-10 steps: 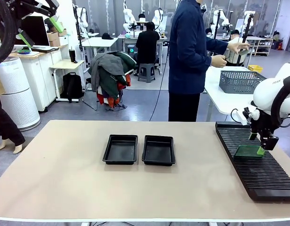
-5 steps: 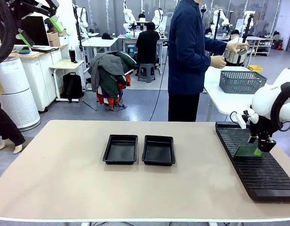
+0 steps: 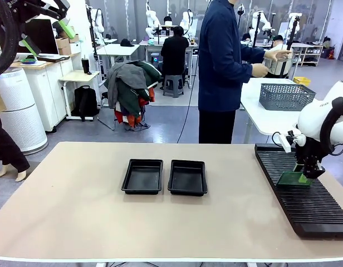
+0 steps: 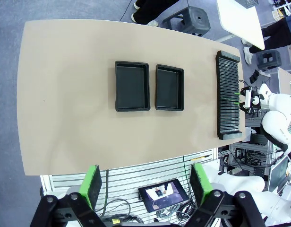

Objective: Inspect and transfer BCBs to ESD trays.
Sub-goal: Pick up the Blank PCB from the PCB Rack and place it in the left ESD tray.

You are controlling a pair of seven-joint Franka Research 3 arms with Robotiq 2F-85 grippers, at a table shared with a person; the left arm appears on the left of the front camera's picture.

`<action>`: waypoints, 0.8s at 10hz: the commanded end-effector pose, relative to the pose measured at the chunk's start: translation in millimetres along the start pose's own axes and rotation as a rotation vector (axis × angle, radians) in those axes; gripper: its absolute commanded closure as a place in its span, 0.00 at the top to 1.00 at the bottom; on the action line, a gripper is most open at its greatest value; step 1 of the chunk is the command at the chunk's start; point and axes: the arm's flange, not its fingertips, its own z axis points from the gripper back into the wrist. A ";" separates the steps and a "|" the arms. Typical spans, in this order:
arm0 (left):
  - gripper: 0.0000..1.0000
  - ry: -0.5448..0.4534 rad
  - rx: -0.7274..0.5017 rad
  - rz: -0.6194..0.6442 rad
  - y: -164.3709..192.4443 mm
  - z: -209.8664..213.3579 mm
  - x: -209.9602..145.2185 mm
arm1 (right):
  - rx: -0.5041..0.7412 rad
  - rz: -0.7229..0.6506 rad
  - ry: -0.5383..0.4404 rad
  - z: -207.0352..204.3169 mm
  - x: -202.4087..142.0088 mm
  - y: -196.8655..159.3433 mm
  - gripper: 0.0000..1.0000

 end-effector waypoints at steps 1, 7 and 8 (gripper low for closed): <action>1.00 0.001 0.000 -0.009 0.7 -0.8 -0.5 | -0.032 0.014 -0.026 -4.5 -2.9 7.3 0.42; 1.00 0.001 0.000 -0.009 0.7 -0.8 -0.5 | -0.033 0.009 -0.011 -4.9 -1.9 10.3 0.18; 1.00 0.001 0.000 -0.009 0.7 -0.8 -0.5 | -0.035 0.010 -0.008 -5.4 -1.9 10.5 0.19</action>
